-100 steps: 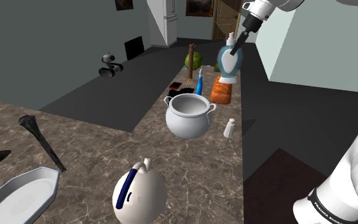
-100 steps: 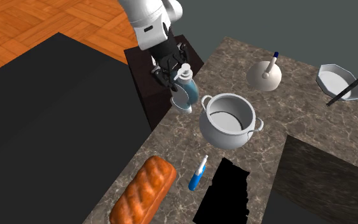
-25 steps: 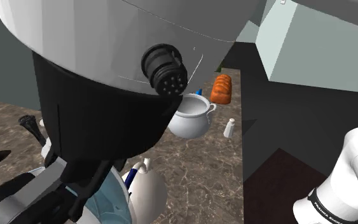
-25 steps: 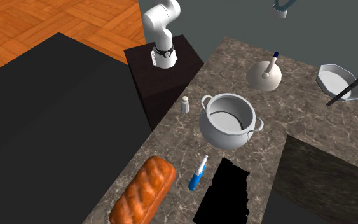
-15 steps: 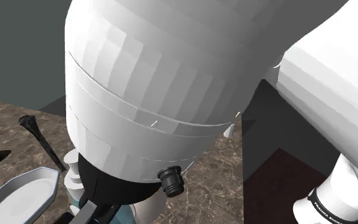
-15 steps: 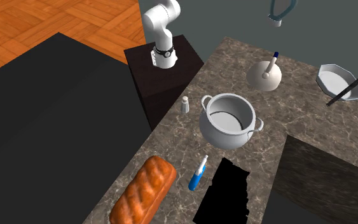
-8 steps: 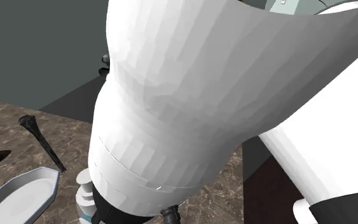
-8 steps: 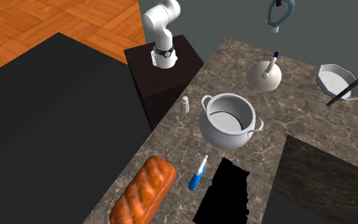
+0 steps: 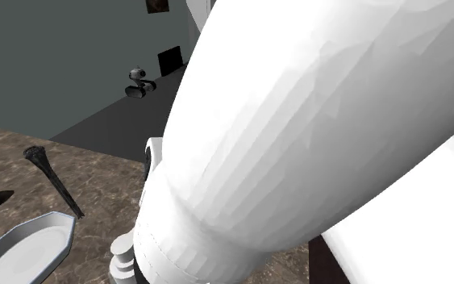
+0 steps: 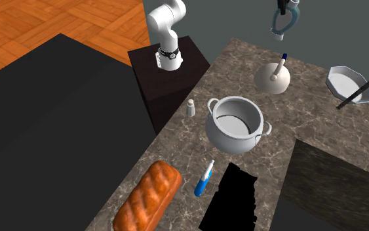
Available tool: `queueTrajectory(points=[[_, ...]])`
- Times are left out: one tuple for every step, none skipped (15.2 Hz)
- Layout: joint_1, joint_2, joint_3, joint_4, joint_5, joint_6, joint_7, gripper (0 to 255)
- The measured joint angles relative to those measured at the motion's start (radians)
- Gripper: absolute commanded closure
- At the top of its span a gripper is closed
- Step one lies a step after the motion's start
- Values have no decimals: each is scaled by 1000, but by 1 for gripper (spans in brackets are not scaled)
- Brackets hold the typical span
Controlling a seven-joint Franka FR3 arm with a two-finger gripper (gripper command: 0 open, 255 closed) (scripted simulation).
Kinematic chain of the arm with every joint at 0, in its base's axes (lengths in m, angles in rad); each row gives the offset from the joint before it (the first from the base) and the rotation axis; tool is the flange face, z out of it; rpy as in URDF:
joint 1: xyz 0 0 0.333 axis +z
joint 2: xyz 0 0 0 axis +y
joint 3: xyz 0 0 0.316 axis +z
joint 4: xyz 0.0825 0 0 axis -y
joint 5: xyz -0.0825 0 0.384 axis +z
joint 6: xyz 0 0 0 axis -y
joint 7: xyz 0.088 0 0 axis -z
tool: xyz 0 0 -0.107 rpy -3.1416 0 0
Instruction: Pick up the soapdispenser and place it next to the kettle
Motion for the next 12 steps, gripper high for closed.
queueTrajectory(points=[[-1, 5, 2, -10, -7, 14, 7, 255], [-1, 7, 3, -22, -11, 26, 11, 255], [-2, 14, 4, -31, -20, 39, 17, 255], [-2, 18, 6, -40, -27, 51, 25, 255], [-3, 22, 7, -49, -33, 63, 30, 255], [-4, 27, 7, -57, -40, 73, 36, 255], [-4, 33, 9, -66, -50, 86, 45, 255], [-5, 40, 11, -73, -61, 97, 54, 255], [-6, 45, 12, -83, -69, 111, 61, 255], [-6, 49, 13, -91, -77, 121, 69, 255], [-7, 56, 14, -98, -88, 131, 78, 255], [-7, 64, 15, -108, -101, 146, 90, 255]])
